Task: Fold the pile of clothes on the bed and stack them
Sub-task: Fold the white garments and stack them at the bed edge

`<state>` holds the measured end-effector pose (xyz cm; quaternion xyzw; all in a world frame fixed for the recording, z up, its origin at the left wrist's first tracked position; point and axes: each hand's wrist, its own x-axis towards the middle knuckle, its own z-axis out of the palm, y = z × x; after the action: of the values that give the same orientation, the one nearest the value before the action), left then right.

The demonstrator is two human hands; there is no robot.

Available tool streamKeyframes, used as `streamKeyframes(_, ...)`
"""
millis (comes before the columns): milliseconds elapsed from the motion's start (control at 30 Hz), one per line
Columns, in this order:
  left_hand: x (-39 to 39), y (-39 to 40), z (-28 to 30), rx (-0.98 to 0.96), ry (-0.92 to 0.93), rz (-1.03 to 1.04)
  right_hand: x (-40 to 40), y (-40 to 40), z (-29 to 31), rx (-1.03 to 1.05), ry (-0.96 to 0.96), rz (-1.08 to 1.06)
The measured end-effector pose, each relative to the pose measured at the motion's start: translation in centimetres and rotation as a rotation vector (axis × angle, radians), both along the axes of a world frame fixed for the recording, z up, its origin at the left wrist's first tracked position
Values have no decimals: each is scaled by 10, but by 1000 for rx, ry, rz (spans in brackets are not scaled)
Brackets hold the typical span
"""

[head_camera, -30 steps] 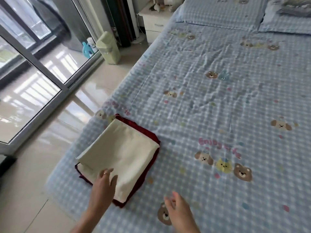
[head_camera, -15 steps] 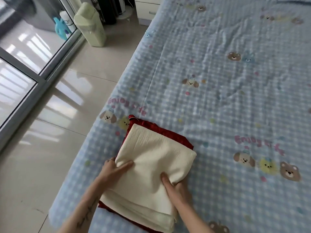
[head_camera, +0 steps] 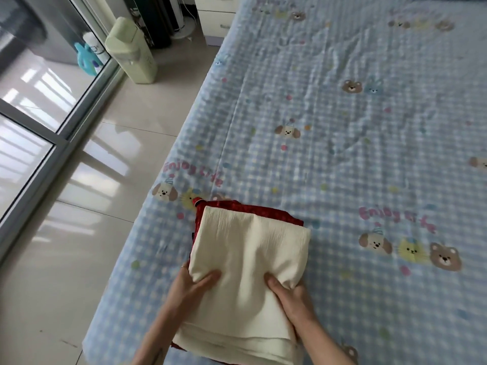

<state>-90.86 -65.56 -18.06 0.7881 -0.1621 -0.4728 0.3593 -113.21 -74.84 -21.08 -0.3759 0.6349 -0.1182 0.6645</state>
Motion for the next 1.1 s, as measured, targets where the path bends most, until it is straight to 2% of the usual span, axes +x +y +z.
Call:
streamKeyframes(100,-44,-1,8,-30,-7,13,-41,-8,17,-58,-60,2)
streamKeyframes(267,-144,-22,12,-57,53,-30,-146,-21,42,-133,-46,-70)
streamKeyframes(633,-443,-121,11,-106,187,-226,-459,-73,66,-197,145,-245)
streamKeyframes(833,-560,-168,-7,-129,278,-257,-577,-117,60,-246,199,-243)
streamKeyframes(967,-600,-175,-41,-4,232,-258,-616,-139,24,-170,223,-140)
streamKeyframes(1100,-611,-174,-52,227,-11,-286,-612,-139,0,-140,482,-26)
